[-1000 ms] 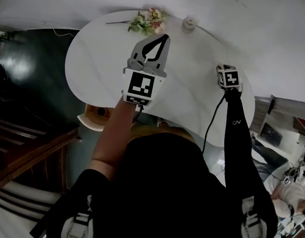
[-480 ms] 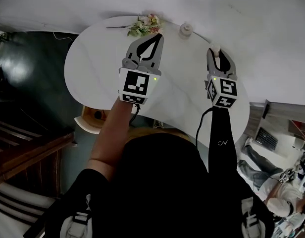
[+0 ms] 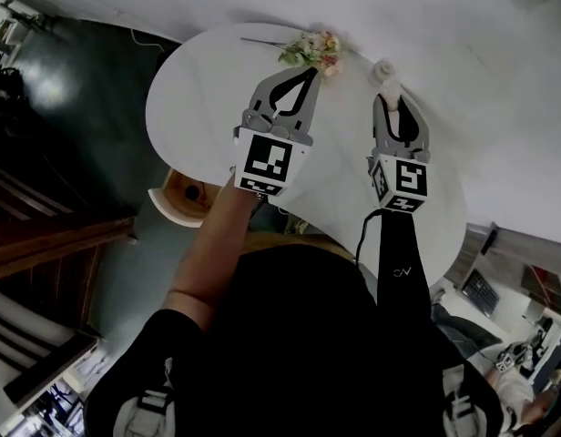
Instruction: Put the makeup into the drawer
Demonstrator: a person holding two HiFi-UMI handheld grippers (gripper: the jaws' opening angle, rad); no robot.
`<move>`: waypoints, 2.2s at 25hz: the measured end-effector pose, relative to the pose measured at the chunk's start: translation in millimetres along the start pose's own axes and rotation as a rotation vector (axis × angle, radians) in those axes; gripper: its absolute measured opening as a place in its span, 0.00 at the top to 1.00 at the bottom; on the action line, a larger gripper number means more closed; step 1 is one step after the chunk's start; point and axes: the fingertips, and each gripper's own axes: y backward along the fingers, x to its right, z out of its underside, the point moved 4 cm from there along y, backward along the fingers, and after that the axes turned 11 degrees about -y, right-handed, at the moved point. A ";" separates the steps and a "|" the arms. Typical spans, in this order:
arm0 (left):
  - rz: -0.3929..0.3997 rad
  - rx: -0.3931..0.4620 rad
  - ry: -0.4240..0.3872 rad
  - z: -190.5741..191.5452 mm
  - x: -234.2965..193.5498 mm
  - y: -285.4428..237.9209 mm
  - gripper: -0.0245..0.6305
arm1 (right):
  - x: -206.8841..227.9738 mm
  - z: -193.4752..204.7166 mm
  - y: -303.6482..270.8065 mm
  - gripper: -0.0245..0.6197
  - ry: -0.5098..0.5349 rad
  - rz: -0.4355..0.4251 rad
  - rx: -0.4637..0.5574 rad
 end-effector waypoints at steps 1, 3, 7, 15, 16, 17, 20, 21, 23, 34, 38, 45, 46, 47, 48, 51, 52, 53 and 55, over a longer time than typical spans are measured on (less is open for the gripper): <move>-0.026 -0.005 -0.001 2.0 -9.2 8.9 0.95 | -12.8 -0.9 -6.9 0.77 0.004 -0.028 0.005; -0.092 -0.022 -0.002 7.7 -30.6 31.0 0.95 | -41.3 -1.4 -22.2 0.77 0.009 -0.097 0.009; -0.245 -0.082 -0.012 26.1 -76.0 88.7 0.95 | -111.3 3.7 -50.0 0.77 0.026 -0.271 -0.006; -0.476 -0.186 -0.019 57.5 -142.6 211.9 0.95 | -266.5 15.9 -72.1 0.77 0.049 -0.556 -0.027; -0.494 -0.196 -0.021 60.8 -147.8 225.3 0.95 | -282.8 18.1 -72.8 0.77 0.049 -0.582 -0.029; -0.511 -0.205 -0.022 64.0 -153.1 238.9 0.95 | -298.2 19.9 -72.8 0.77 0.050 -0.602 -0.029; -0.573 -0.229 -0.006 74.4 -169.9 281.3 0.95 | -340.5 25.6 -69.7 0.77 0.060 -0.652 -0.042; -0.590 -0.236 -0.002 77.3 -174.5 293.7 0.95 | -352.7 28.2 -68.1 0.77 0.064 -0.667 -0.050; -0.614 -0.243 0.003 81.1 -181.8 314.6 0.95 | -374.2 33.4 -65.0 0.77 0.071 -0.690 -0.068; -0.679 -0.279 0.058 112.7 -194.8 373.5 0.95 | -460.3 163.7 -61.5 0.76 0.196 -0.864 -0.429; -0.697 -0.295 0.072 122.5 -199.2 388.4 0.95 | -472.3 223.6 -48.8 0.76 0.237 -0.900 -0.618; -0.710 -0.310 0.081 131.9 -205.2 405.1 0.95 | -469.3 277.2 -34.3 0.75 0.232 -0.882 -0.812; -0.712 -0.311 0.083 132.7 -205.9 406.6 0.95 | -470.4 278.0 -32.9 0.74 0.238 -0.892 -0.815; -0.712 -0.311 0.084 133.4 -207.0 407.8 0.95 | -472.4 277.8 -31.6 0.71 0.252 -0.906 -0.814; -0.711 -0.311 0.086 134.0 -208.3 408.9 0.95 | -475.0 276.8 -30.4 0.68 0.270 -0.922 -0.809; -0.710 -0.308 0.092 134.7 -211.0 411.8 0.95 | -482.0 269.9 -27.2 0.64 0.291 -0.947 -0.792; -0.711 -0.307 0.093 134.8 -211.4 412.4 0.95 | -482.6 267.7 -26.9 0.64 0.291 -0.948 -0.787; -0.712 -0.308 0.093 135.0 -211.4 412.5 0.95 | -481.4 267.0 -27.3 0.64 0.293 -0.946 -0.782; -0.711 -0.310 0.094 136.1 -210.2 411.8 0.95 | -476.6 267.5 -28.6 0.64 0.291 -0.936 -0.775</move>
